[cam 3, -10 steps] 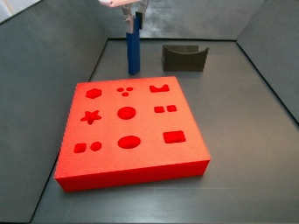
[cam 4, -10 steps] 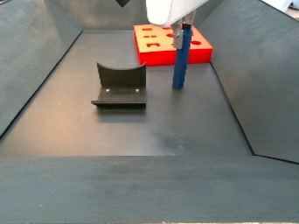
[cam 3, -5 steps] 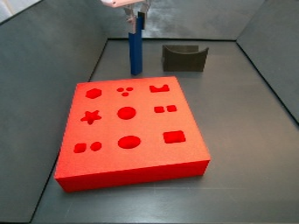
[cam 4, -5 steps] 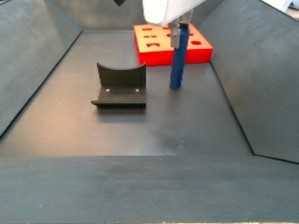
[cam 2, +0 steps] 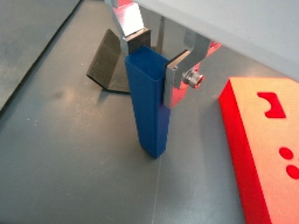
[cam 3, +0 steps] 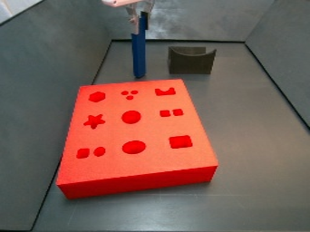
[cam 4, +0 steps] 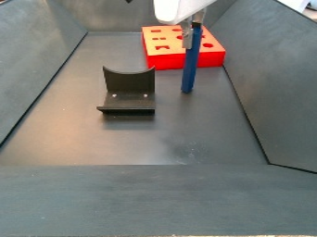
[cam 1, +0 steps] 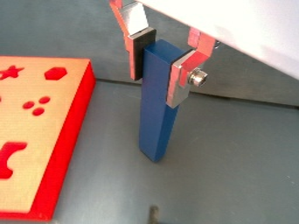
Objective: Pick up the rectangle object. Move up. Move to above the board. Insert the rectangle object.
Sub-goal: Move up, then move to above the board.
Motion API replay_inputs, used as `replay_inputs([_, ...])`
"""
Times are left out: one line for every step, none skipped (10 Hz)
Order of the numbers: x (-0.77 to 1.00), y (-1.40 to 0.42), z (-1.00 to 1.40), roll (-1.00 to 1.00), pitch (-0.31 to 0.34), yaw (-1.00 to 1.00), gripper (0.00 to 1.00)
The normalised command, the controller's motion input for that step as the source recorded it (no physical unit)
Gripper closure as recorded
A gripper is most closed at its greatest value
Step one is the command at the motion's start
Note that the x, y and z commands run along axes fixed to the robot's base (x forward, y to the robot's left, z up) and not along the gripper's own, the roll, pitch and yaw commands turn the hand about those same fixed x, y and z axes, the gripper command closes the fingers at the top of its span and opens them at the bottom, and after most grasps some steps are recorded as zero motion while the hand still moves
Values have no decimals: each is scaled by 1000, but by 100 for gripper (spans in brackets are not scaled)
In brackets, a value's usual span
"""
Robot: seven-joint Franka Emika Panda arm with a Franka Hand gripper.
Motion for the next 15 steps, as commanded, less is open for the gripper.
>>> replay_inputs([0, 0, 833, 0, 0, 0, 100])
replay_inputs([-47, -95, 739, -36, 70, -1, 100])
replay_inputs([-54, -91, 660, -46, 85, 5, 100])
replay_inputs([-18, -44, 406, -68, 83, 18, 100])
replay_inputs([-6, -29, 296, -75, 84, 18, 100])
replay_inputs([43, 232, 1000, 100, -132, 5, 100])
replay_inputs([41, 239, 1000, 97, -117, 0, 100])
replay_inputs([25, 209, 1000, 80, -64, -17, 100])
replay_inputs([25, 195, 1000, 69, -37, -20, 100])
replay_inputs([30, 177, 1000, 34, 35, -28, 100])
replay_inputs([33, 165, 1000, 23, 64, -27, 100])
replay_inputs([38, 144, 1000, 6, 86, -23, 100])
replay_inputs([37, 139, 1000, -1, 89, -24, 100])
replay_inputs([24, 99, 847, -14, 87, -23, 100])
replay_inputs([20, 74, 735, -18, 85, -23, 100])
